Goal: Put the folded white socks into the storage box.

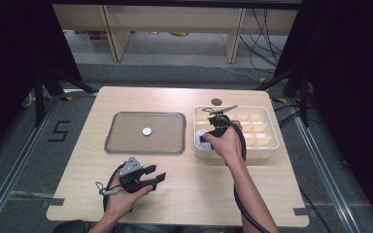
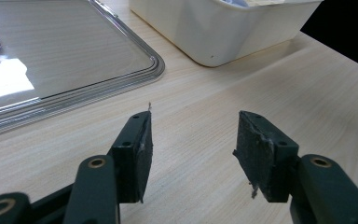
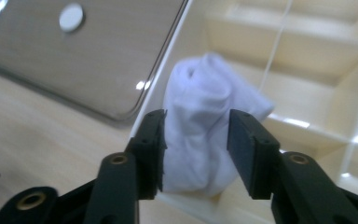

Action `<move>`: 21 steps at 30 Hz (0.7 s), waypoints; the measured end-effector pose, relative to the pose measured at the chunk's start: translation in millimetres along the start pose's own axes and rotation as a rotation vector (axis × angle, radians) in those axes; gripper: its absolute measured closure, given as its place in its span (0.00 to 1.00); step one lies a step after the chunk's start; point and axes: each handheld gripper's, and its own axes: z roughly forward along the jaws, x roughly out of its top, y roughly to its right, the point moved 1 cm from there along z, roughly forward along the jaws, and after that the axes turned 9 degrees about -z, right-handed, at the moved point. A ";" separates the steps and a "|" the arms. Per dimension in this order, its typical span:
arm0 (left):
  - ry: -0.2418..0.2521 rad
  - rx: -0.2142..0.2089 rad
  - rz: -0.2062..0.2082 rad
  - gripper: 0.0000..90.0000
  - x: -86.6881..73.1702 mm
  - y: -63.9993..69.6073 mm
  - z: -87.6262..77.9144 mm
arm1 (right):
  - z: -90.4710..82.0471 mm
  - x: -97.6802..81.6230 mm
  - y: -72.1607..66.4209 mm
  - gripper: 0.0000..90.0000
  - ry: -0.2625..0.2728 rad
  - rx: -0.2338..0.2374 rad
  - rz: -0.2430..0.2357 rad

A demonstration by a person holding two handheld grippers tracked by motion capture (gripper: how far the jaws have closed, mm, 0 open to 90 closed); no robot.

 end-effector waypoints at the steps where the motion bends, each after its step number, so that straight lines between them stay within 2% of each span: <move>1: 0.001 -0.001 -0.001 0.50 -0.1 0.3 -0.1 | -3.1 2.1 2.9 0.56 0.023 -0.015 0.007; 4: 0.003 -0.012 0.001 0.50 -0.1 0.0 0.2 | -2.8 2.2 15.0 0.49 0.053 -0.002 -0.031; 6: -0.001 0.000 0.000 0.50 0.0 0.3 0.0 | 2.1 1.4 18.1 0.47 0.046 0.020 -0.022; 7: -0.001 -0.001 0.000 0.50 0.0 0.3 0.3 | 5.6 1.1 19.7 0.47 0.043 0.010 -0.025; 8: -0.008 0.007 0.003 0.50 0.1 0.3 -0.2 | 12.1 0.2 20.9 0.49 0.037 0.043 -0.015; 9: -0.008 0.007 0.003 0.50 0.1 0.3 -0.2 | 12.1 0.2 20.9 0.49 0.037 0.043 -0.015; 11: -0.006 0.008 -0.002 0.50 -0.1 0.4 0.0 | 14.0 0.2 19.9 0.56 0.031 0.044 -0.003; 13: -0.007 0.009 0.000 0.50 0.1 0.1 -0.2 | 16.1 0.1 20.1 0.64 0.048 0.038 -0.039; 14: -0.006 0.008 -0.001 0.50 0.0 0.3 -0.1 | 15.7 -0.6 21.5 0.68 0.035 0.035 -0.070; 15: -0.001 0.003 -0.002 0.50 -0.1 0.3 0.2 | 16.2 -0.1 20.9 0.72 0.041 0.027 -0.082; 16: -0.005 0.004 0.001 0.50 -0.1 0.3 -0.2 | 14.9 -0.5 18.2 0.75 -0.003 0.015 -0.039; 17: -0.004 0.004 0.000 0.50 -0.2 0.3 -0.1 | 16.3 -1.2 18.2 0.77 0.007 0.029 -0.057; 18: -0.004 0.004 0.000 0.50 -0.2 0.3 0.0 | 15.3 -2.0 17.2 0.79 -0.013 0.007 -0.047; 19: -0.006 0.008 -0.001 0.50 -0.1 0.5 0.0 | 15.9 -2.2 15.2 0.81 0.000 -0.002 -0.091; 20: 0.000 0.000 -0.004 0.50 -0.2 0.3 0.8 | 15.9 -2.2 15.2 0.81 0.000 -0.002 -0.091; 21: 0.003 -0.004 -0.002 0.50 -0.3 -0.1 1.2 | 15.2 -2.3 14.8 0.82 0.002 -0.007 -0.114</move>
